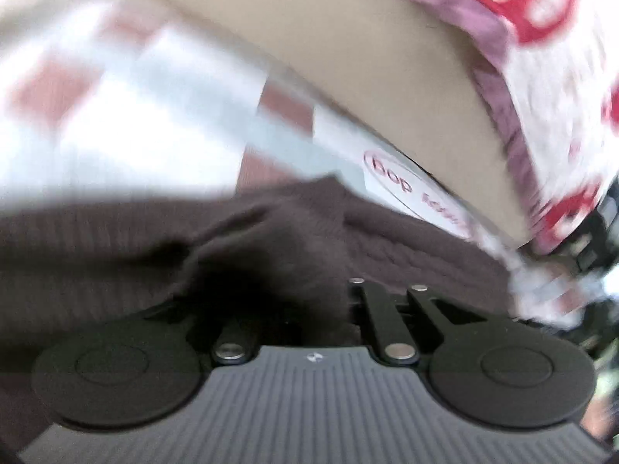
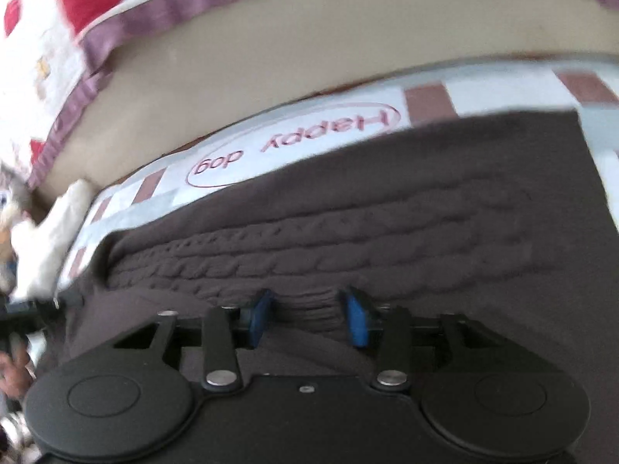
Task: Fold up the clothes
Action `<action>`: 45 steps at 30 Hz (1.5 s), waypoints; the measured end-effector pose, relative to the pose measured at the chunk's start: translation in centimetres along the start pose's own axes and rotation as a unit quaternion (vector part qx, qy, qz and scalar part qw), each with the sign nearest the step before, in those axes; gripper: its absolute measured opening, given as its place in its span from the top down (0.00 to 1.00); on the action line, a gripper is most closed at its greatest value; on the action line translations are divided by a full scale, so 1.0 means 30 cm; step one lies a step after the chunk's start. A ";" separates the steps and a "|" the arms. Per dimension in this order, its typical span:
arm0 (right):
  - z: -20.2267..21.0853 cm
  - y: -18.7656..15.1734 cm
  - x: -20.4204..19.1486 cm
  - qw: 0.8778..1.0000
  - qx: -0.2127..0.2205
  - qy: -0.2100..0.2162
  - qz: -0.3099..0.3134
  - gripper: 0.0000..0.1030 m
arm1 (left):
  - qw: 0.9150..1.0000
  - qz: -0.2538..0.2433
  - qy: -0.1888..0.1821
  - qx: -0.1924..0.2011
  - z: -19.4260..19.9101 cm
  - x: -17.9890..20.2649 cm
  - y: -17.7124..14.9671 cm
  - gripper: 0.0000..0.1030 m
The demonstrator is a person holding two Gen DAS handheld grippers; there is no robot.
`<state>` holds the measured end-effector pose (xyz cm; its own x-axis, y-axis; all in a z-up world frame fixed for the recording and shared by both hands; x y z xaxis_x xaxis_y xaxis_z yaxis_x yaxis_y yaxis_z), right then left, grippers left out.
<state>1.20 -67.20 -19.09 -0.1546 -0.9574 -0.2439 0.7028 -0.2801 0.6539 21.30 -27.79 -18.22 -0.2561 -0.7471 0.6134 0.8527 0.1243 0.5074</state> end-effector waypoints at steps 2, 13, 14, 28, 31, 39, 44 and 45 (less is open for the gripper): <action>0.012 0.009 -0.008 1.000 0.026 -0.005 0.008 0.87 | 0.998 -0.041 -0.004 0.054 0.044 0.059 0.057 0.92; 0.132 0.111 0.052 0.984 0.121 -0.128 0.012 0.99 | 0.997 -0.072 0.015 -0.019 0.079 0.066 -0.054 0.65; 0.144 0.119 0.073 0.981 0.129 -0.148 0.009 0.99 | 0.996 -0.084 0.015 -0.027 0.105 0.065 -0.095 0.56; 0.020 0.049 0.078 0.998 -0.015 0.021 -0.055 0.35 | 0.958 -0.227 -0.007 -0.174 0.291 0.092 -0.433 0.33; 0.020 0.057 0.028 1.000 -0.004 -0.001 0.002 0.91 | 0.947 -0.266 0.011 -0.178 0.290 0.086 -0.471 0.33; 0.117 0.114 0.011 0.987 0.058 -0.127 0.083 0.91 | 0.961 -0.193 0.010 -0.196 0.327 -0.011 -0.431 0.51; 0.068 0.048 0.132 0.988 0.018 -0.154 -0.028 0.79 | 0.963 -0.194 0.018 -0.185 0.333 0.013 -0.442 0.49; 0.111 0.043 0.135 0.986 0.023 -0.162 -0.042 0.68 | 0.963 -0.197 0.018 -0.181 0.335 0.022 -0.442 0.49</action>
<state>-0.84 -71.66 -16.85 -0.4287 -0.9013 -0.0620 0.6478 -0.3545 0.6743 5.26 -23.36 -18.46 -0.5817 -0.7133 0.3909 0.7971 -0.4043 0.4485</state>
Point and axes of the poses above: each gripper's, at about its wrist camera, not at the fingertips, and z roughly against the way its jaws point, x to its right, y to its top, the point moved 7 cm from there along -z, roughly the way its jaws point, and after that the axes turned 14 degrees about z, right-handed, at the moved point
